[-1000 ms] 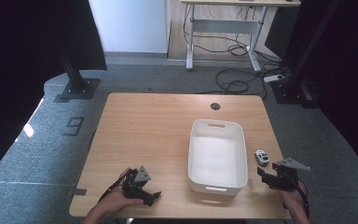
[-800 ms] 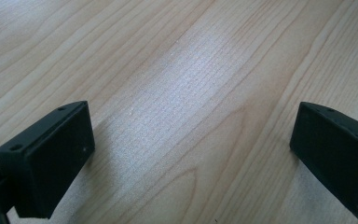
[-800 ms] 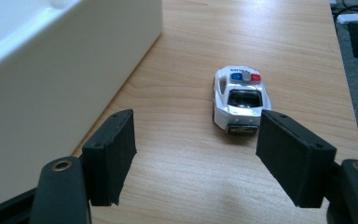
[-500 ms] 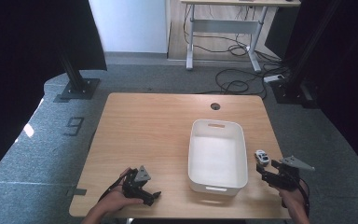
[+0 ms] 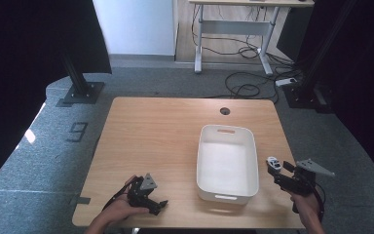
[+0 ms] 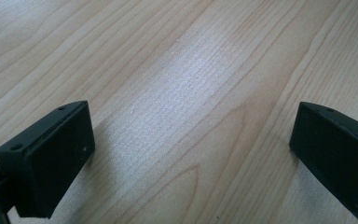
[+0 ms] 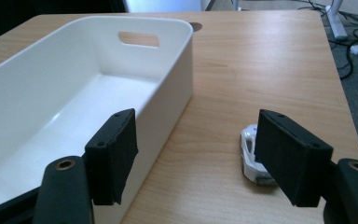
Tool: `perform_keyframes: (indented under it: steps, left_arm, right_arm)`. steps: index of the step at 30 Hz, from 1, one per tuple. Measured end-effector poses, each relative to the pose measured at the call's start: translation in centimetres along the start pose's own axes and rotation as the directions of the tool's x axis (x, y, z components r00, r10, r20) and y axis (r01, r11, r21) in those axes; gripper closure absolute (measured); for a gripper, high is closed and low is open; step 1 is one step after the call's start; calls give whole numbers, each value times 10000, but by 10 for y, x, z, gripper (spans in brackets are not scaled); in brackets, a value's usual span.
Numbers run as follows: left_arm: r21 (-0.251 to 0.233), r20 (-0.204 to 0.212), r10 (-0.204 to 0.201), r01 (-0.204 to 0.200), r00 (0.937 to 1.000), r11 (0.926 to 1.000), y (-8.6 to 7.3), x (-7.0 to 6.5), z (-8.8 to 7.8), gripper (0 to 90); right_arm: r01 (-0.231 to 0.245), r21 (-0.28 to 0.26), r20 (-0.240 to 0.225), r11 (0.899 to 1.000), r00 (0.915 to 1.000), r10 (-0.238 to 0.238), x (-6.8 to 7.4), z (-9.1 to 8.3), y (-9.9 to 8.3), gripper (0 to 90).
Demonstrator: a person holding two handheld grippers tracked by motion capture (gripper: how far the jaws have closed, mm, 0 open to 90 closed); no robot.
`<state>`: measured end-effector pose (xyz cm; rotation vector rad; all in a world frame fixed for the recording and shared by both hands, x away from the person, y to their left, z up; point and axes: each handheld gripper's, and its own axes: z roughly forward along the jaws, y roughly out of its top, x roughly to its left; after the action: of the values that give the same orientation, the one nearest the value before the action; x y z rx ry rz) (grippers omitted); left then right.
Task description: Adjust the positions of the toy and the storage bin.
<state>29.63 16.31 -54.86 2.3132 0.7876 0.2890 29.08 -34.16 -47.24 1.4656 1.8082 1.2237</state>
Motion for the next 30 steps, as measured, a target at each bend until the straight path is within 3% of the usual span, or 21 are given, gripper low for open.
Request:
perform_keyframes:
  steps: [11,30]
  left_arm:
    - [2,70,78,-78,9999,10000,0,1,0,0]
    - [3,2,1,-1,10000,10000,0,1,0,0]
  right_arm:
    - [174,-379,-97,9991,9998,-177,12,1,14,301]
    - [685,56,-520,9976,9963,-681,31,24,13,304]
